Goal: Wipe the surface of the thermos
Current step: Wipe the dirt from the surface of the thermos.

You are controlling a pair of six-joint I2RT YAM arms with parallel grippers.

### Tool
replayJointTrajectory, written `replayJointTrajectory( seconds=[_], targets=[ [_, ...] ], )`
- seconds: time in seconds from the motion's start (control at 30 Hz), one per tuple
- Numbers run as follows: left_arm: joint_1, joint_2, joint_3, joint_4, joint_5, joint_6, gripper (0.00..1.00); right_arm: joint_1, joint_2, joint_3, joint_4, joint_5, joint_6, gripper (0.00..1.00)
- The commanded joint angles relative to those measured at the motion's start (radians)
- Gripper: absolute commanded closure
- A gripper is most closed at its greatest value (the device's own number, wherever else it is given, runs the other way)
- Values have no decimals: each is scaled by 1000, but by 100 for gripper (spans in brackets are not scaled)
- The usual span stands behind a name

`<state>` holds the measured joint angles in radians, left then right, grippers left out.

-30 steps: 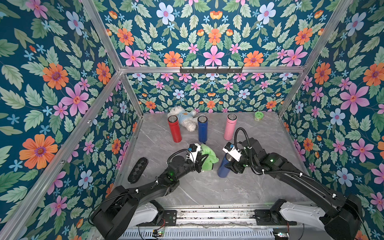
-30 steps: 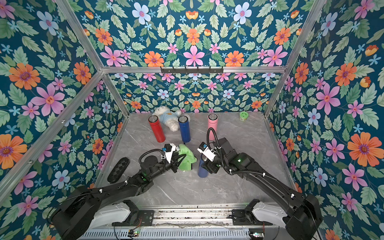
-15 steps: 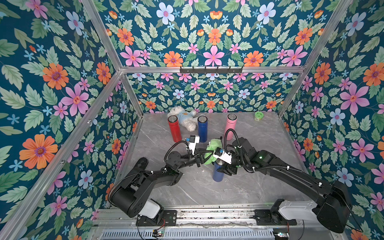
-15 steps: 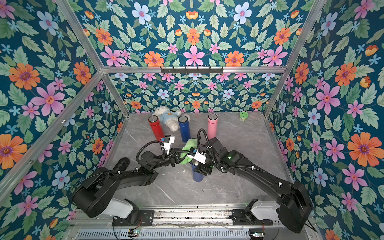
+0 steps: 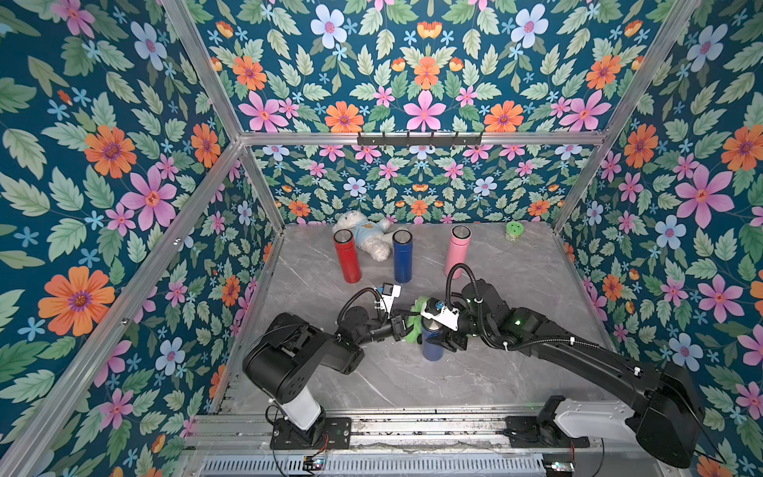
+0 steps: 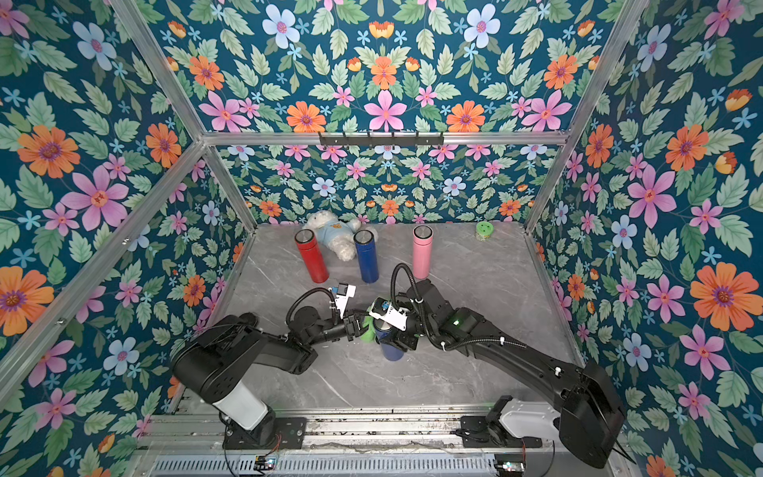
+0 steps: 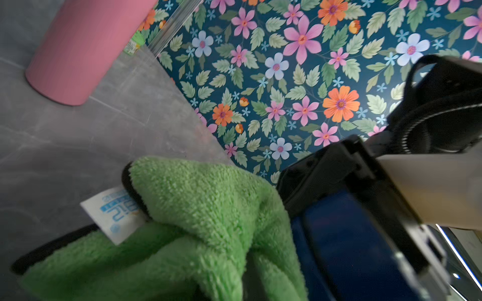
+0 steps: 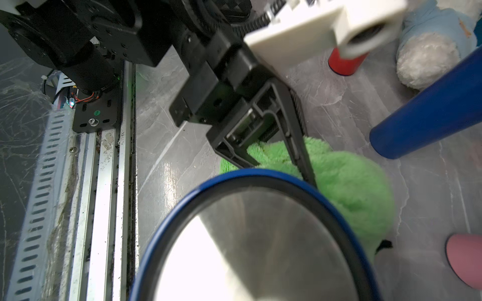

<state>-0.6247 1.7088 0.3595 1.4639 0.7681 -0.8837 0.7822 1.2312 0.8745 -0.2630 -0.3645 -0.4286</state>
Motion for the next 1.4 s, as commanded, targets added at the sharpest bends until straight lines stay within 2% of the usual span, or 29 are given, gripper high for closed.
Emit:
replayJointTrajectory(
  seconds=[0.0,0.1,0.2,0.47,0.57,0.63,0.83,1.07,1.17,1.37],
  targets=[
    [-13,92,8,197,71,-62,100,2,-15,-40,25,26,-26,100],
    [-24,166,24,254,81,-77,100,2,-52,-93,64,26,-25,100],
    [-34,169,41,253,89,-77,100,1,-108,-165,128,26,-33,100],
    [-40,-28,161,3,175,-76,100,2,-142,-197,115,4,-34,100],
    [-41,-32,194,-55,198,-76,100,2,-142,-197,119,8,-37,100],
    [-41,4,196,-34,199,-84,100,1,-140,-193,116,9,-41,100],
    [-50,225,177,254,209,-217,100,0,-139,-199,131,12,-68,100],
    [-73,349,188,254,217,-162,100,-46,-135,-212,155,-52,-62,100],
    [-73,306,190,256,240,-179,100,-54,-124,-211,147,-54,-68,100],
    [-69,129,214,238,295,-268,100,-88,-80,-218,166,-86,-70,100]
  ],
)
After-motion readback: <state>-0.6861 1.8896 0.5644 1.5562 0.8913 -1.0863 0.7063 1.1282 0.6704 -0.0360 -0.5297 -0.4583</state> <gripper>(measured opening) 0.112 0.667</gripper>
